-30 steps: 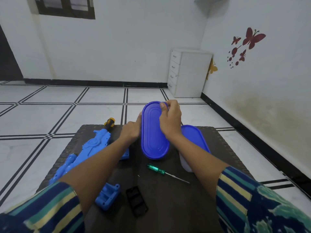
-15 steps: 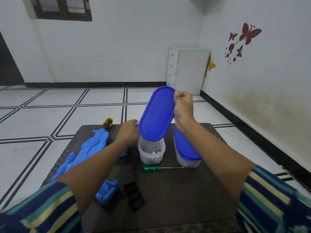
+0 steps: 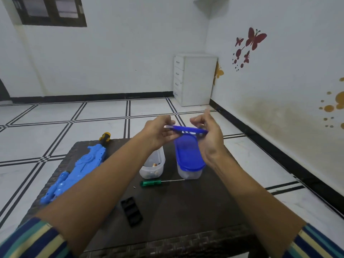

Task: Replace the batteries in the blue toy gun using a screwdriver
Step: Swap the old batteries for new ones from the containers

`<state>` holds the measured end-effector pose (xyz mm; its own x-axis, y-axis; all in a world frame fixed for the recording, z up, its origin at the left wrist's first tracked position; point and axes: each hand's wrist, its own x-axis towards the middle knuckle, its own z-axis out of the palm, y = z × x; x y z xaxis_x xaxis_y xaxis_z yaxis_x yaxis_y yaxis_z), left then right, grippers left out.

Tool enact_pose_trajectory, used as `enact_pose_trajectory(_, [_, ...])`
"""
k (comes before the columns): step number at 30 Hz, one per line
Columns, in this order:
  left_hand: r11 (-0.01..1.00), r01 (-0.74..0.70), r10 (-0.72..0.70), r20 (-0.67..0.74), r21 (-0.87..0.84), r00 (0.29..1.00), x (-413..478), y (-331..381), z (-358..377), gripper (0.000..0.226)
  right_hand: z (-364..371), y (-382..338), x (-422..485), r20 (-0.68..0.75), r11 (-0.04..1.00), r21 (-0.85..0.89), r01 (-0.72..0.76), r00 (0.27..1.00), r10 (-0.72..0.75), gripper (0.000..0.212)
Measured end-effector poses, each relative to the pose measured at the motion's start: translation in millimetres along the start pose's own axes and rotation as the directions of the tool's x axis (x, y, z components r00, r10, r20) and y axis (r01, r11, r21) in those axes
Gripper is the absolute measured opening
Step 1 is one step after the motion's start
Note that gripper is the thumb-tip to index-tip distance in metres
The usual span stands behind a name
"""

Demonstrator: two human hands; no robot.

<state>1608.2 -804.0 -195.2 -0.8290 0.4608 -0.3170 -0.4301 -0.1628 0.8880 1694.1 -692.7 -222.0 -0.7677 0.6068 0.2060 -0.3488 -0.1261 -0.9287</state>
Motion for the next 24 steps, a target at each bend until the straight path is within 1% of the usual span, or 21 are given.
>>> enact_pose_trajectory(2, [0.993,-0.028,0.03,-0.017,0.114,0.999,2.9,-13.5,4.5,0.022,-7.9,5.8,-7.4,0.033,0.976,-0.213,-0.044,0.998,0.053,0.007])
enact_pose_trajectory(3, [0.975,-0.067,0.078,-0.045,0.213,0.996,5.3,-21.7,6.7,0.022,-12.1,10.7,-9.0,0.052,0.937,-0.345,-0.054,0.996,0.076,0.016])
enact_pose_trajectory(4, [0.933,-0.118,0.149,-0.068,0.341,0.986,8.0,-28.2,6.5,0.026,-15.1,16.5,-9.8,0.056,0.889,-0.454,-0.056,0.994,0.091,0.029])
enact_pose_trajectory(5, [0.861,-0.163,0.227,-0.077,0.482,0.971,11.9,-36.3,6.5,0.03,-20.4,22.1,-10.7,0.053,0.847,-0.529,-0.047,0.995,0.089,0.039])
enact_pose_trajectory(6, [0.778,-0.193,0.295,-0.076,0.598,0.952,14.1,-42.0,4.5,0.031,-23.0,26.6,-12.6,0.056,0.819,-0.573,-0.024,0.996,0.068,0.045])
enact_pose_trajectory(7, [0.711,-0.21,0.339,-0.065,0.671,0.939,15.6,-47.2,2.8,0.026,-26.3,31.9,-13.4,0.063,0.795,-0.607,0.01,0.997,0.036,0.048])
enact_pose_trajectory(8, [0.666,-0.221,0.361,-0.048,0.712,0.931,16.2,-51.6,2.0,0.019,-29.3,36.8,-13.7,0.071,0.771,-0.636,0.036,0.997,0.011,0.05])
enact_pose_trajectory(11, [0.565,-0.229,0.416,-0.034,0.793,0.909,17.9,-59.6,1.7,0.015,-35.3,44.7,-13.0,0.082,0.696,-0.715,0.069,0.997,-0.015,0.051])
enact_pose_trajectory(14, [0.484,-0.215,0.431,-0.017,0.848,0.902,25.0,-65.5,0.3,0.02,-39.4,48.0,-7.2,0.064,0.632,-0.771,0.074,0.997,-0.038,0.051])
enact_pose_trajectory(16, [0.435,-0.217,0.429,0.011,0.874,0.903,27.5,-69.7,-0.9,0.022,-40.7,48.2,-4.1,0.096,0.571,-0.815,0.097,0.995,-0.032,0.048])
enact_pose_trajectory(18, [0.406,-0.233,0.457,0.024,0.884,0.889,25.6,-71.0,-1.4,0.022,-41.7,47.5,-2.0,0.135,0.509,-0.852,0.123,0.991,-0.014,0.044])
enact_pose_trajectory(20, [0.384,-0.264,0.521,0.028,0.885,0.853,21.3,-67.0,-5.1,0.021,-41.0,44.4,-1.5,0.156,0.461,-0.875,0.15,0.987,-0.027,0.041])
enact_pose_trajectory(24, [0.309,-0.315,0.628,0.057,0.897,0.776,8.9,-47.5,-30.2,0.023,-26.3,35.7,-3.6,0.218,0.423,-0.871,0.249,0.968,-0.121,0.035])
